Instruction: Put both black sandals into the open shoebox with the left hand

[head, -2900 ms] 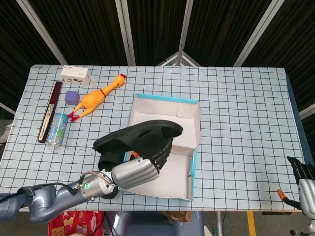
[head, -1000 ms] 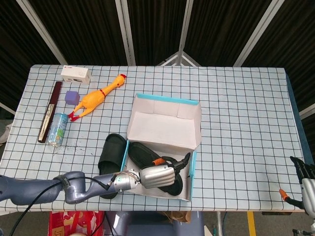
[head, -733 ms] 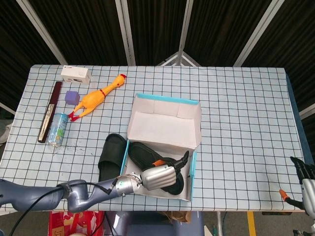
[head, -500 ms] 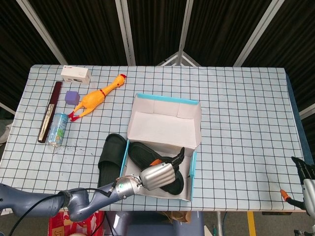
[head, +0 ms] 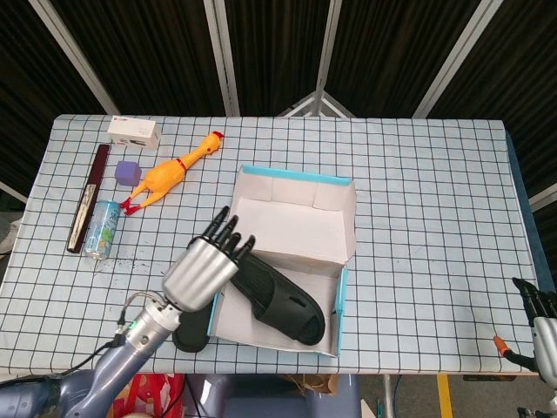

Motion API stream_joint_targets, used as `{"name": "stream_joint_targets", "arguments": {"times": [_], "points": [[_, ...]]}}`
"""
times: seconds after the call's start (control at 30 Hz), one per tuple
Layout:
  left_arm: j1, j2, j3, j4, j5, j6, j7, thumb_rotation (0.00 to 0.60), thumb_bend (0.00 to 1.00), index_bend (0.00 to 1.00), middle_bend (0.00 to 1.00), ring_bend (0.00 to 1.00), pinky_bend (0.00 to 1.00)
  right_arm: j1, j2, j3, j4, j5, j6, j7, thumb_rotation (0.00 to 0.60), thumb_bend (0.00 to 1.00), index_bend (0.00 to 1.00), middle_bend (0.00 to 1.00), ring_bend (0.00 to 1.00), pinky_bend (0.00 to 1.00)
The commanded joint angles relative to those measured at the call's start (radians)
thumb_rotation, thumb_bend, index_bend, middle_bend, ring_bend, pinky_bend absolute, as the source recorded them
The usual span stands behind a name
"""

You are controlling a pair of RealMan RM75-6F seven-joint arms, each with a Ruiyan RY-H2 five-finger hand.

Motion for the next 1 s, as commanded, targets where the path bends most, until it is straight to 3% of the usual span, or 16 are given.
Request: {"name": "stream_joint_targets", "arguments": {"times": [0.03, 0.17, 0.43, 0.57, 0.83, 1.0], "points": [[0.084, 0.11, 0.027, -0.03, -0.071, 0.05, -0.142, 0.6, 0.31, 0.22, 0.35, 0.16, 0.12, -0.001, -0.001, -0.001, -0.003, 0.0, 0.002, -0.006, 0.6, 0.25, 0.08, 0.12, 0.14, 0.09], [0.118, 0.173, 0.057, 0.008, -0.122, 0.031, -0.275, 0.6, 0.29, 0.18, 0.29, 0.16, 0.12, 0.0, -0.002, -0.001, -0.004, 0.003, -0.002, -0.009, 0.6, 0.25, 0.08, 0.12, 0.14, 0.09], [0.128, 0.187, 0.088, 0.105, -0.216, -0.055, -0.487, 0.6, 0.21, 0.12, 0.23, 0.13, 0.11, 0.006, 0.001, -0.003, -0.009, 0.01, -0.017, -0.016, 0.6, 0.25, 0.08, 0.12, 0.14, 0.09], [0.12, 0.177, 0.092, 0.144, -0.26, -0.082, -0.511, 0.586, 0.14, 0.11, 0.19, 0.13, 0.11, 0.006, 0.002, -0.002, -0.011, 0.013, -0.017, -0.016, 0.6, 0.25, 0.08, 0.12, 0.14, 0.09], [0.07, 0.116, 0.082, 0.224, -0.383, -0.16, -0.536, 0.56, 0.13, 0.11, 0.15, 0.13, 0.11, 0.009, 0.003, -0.003, -0.013, 0.017, -0.026, -0.021, 0.6, 0.25, 0.08, 0.12, 0.14, 0.09], [0.034, 0.099, 0.06, 0.211, -0.418, -0.211, -0.594, 0.539, 0.12, 0.1, 0.15, 0.13, 0.11, 0.01, 0.003, -0.001, -0.011, 0.025, -0.027, -0.022, 0.6, 0.25, 0.09, 0.12, 0.14, 0.09]]}}
